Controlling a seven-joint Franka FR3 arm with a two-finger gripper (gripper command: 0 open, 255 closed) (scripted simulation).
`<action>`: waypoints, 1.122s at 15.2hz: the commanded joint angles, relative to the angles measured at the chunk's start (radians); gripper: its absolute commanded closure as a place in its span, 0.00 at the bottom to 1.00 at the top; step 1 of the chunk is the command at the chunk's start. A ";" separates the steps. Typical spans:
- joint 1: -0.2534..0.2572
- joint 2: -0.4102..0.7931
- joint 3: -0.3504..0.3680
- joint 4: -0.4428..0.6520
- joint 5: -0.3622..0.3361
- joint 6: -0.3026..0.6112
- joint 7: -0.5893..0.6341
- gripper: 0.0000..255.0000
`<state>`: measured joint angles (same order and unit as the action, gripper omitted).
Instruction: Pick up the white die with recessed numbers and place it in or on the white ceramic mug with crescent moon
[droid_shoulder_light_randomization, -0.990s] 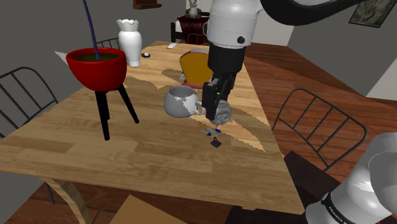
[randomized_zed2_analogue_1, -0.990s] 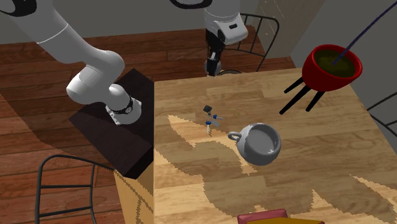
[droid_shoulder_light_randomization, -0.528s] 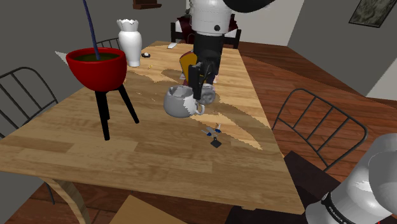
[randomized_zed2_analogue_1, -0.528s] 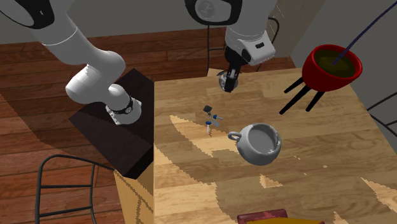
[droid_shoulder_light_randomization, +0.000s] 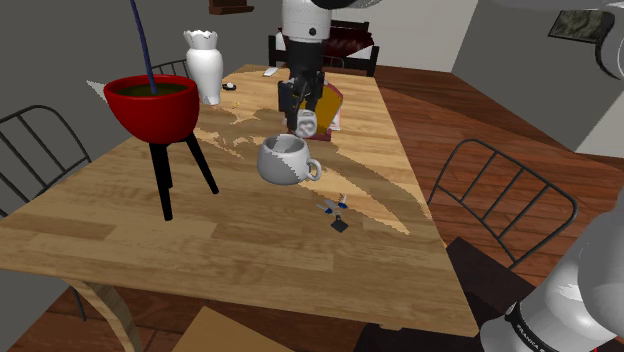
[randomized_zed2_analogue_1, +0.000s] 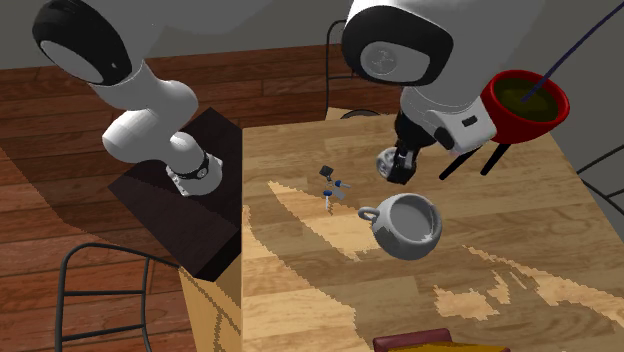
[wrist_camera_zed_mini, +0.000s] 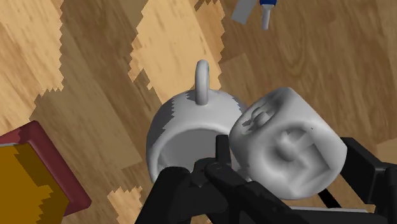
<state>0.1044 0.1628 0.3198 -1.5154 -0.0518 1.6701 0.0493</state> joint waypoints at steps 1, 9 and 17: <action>-0.004 0.068 -0.009 0.090 -0.019 -0.024 -0.017 1.00; 0.000 0.281 -0.033 0.361 -0.071 -0.087 -0.059 1.00; -0.015 0.256 -0.034 0.214 -0.065 0.034 -0.057 1.00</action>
<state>0.0922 0.4211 0.2865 -1.2838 -0.1175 1.6885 -0.0073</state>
